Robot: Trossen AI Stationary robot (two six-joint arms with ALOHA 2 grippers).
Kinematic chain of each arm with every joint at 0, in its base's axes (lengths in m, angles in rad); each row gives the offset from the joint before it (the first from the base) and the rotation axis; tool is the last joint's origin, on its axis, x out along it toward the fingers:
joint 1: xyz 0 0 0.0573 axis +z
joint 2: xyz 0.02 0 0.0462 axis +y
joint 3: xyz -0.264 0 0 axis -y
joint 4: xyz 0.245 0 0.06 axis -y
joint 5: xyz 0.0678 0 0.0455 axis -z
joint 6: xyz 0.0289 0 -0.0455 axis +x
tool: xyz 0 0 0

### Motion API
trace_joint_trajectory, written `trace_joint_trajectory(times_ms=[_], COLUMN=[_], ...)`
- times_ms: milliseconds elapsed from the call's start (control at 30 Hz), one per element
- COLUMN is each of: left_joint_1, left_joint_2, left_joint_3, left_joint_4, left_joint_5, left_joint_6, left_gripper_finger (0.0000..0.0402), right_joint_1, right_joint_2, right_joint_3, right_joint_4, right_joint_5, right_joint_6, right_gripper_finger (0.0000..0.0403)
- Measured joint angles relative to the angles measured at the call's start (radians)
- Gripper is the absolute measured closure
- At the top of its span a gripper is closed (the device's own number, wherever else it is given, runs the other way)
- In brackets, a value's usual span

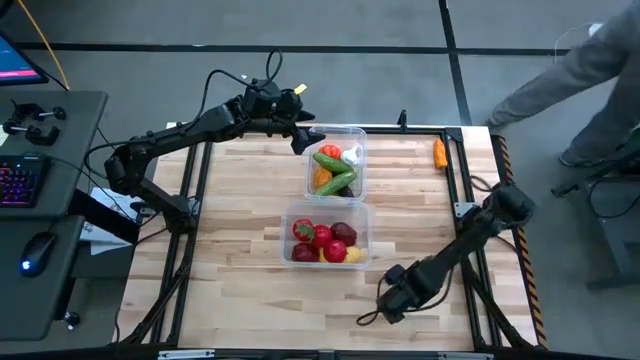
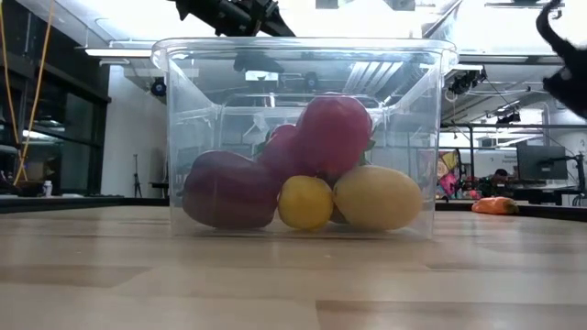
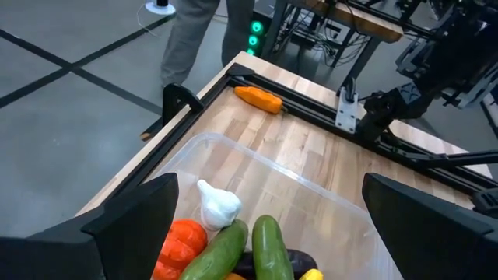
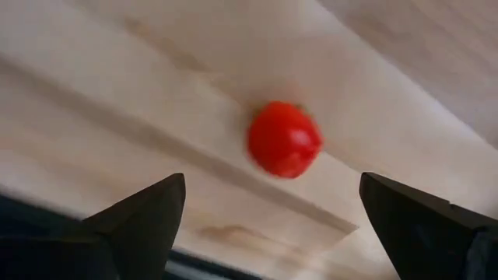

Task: Sort produce into baskets
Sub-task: Put the red tomato into the bottom transparent bin

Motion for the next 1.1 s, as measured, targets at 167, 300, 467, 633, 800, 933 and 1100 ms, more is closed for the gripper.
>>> trace_joint_trajectory(times_ms=[167,300,467,633,800,933,1100], left_joint_1=[0.000,0.000,0.000,0.000,0.000,0.000,0.000], left_joint_2=[0.000,0.000,0.000,0.000,0.000,0.000,0.000], left_joint_3=[0.000,0.000,0.000,0.000,0.000,0.000,0.000], left_joint_4=[0.017,0.031,0.030,0.029,0.029,0.028,0.028], left_joint_5=[0.000,0.000,0.000,0.000,0.000,0.000,0.000], left_joint_6=[0.000,-0.010,-0.015,-0.017,-0.017,-0.017,-0.016], left_gripper_finger=[0.0009,0.0009,0.0009,0.0009,0.0009,0.0009,0.0009], right_joint_1=[0.000,-0.002,-0.015,-0.020,-0.019,-0.019,-0.025], right_joint_2=[0.031,0.036,0.037,0.058,0.090,0.092,0.092], right_joint_3=[0.005,0.001,0.001,0.001,0.000,0.000,0.000], right_joint_4=[-0.028,-0.036,-0.038,-0.029,-0.022,-0.018,-0.018], right_joint_5=[0.007,0.022,0.035,0.010,-0.025,-0.025,-0.011], right_joint_6=[0.001,0.001,0.000,-0.013,-0.037,-0.039,-0.065], right_gripper_finger=[0.0027,0.0035,0.0078,0.0131,0.0163,0.0175,0.0201])
